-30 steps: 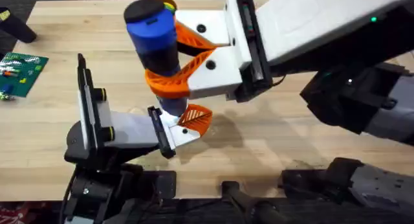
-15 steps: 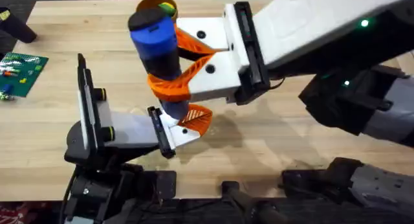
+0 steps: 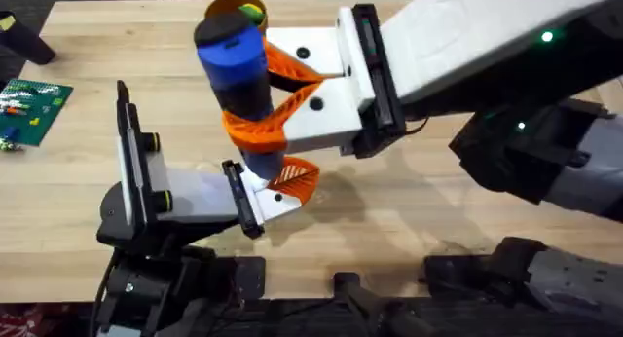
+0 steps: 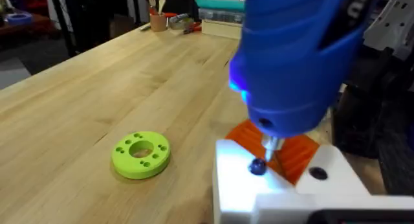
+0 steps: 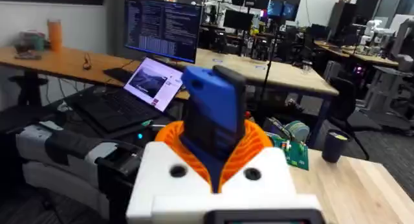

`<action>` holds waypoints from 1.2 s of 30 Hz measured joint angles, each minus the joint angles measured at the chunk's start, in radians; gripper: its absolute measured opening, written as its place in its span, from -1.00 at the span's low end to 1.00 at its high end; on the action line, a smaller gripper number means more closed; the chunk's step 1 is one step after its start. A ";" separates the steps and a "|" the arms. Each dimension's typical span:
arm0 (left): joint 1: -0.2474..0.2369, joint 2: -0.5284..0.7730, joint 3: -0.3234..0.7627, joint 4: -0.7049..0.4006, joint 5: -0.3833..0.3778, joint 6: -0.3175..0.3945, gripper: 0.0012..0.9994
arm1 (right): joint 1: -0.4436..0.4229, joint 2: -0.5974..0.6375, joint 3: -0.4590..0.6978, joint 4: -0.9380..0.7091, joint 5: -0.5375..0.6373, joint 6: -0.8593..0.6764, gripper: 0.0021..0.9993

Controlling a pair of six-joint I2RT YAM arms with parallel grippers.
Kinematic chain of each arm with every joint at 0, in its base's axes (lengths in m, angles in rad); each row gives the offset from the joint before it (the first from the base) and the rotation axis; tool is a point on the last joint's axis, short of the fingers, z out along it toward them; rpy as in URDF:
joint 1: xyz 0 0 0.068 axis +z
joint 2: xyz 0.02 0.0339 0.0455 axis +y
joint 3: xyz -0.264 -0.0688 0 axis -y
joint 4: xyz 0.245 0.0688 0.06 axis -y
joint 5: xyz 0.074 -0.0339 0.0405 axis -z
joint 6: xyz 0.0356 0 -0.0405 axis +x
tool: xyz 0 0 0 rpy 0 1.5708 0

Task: Pick up the gripper from the table and insert it into the empty holder that is missing its gripper. Then pick up a screw, insert it into the mounting hole, and use the screwdriver to tighten it. Finally, clean up the table by picking up the vegetable and placing it into the bucket.

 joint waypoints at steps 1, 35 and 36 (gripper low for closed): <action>0.000 0.000 0.000 0.000 0.000 0.000 -0.98 | 0.000 0.000 0.000 0.000 0.000 0.000 -0.92; 0.000 0.000 0.000 0.000 0.000 0.000 -0.98 | 0.000 0.019 0.000 0.022 0.003 -0.019 -0.92; 0.000 0.000 0.000 0.000 0.000 0.000 -0.98 | 0.000 0.020 -0.001 0.022 0.004 -0.019 -0.92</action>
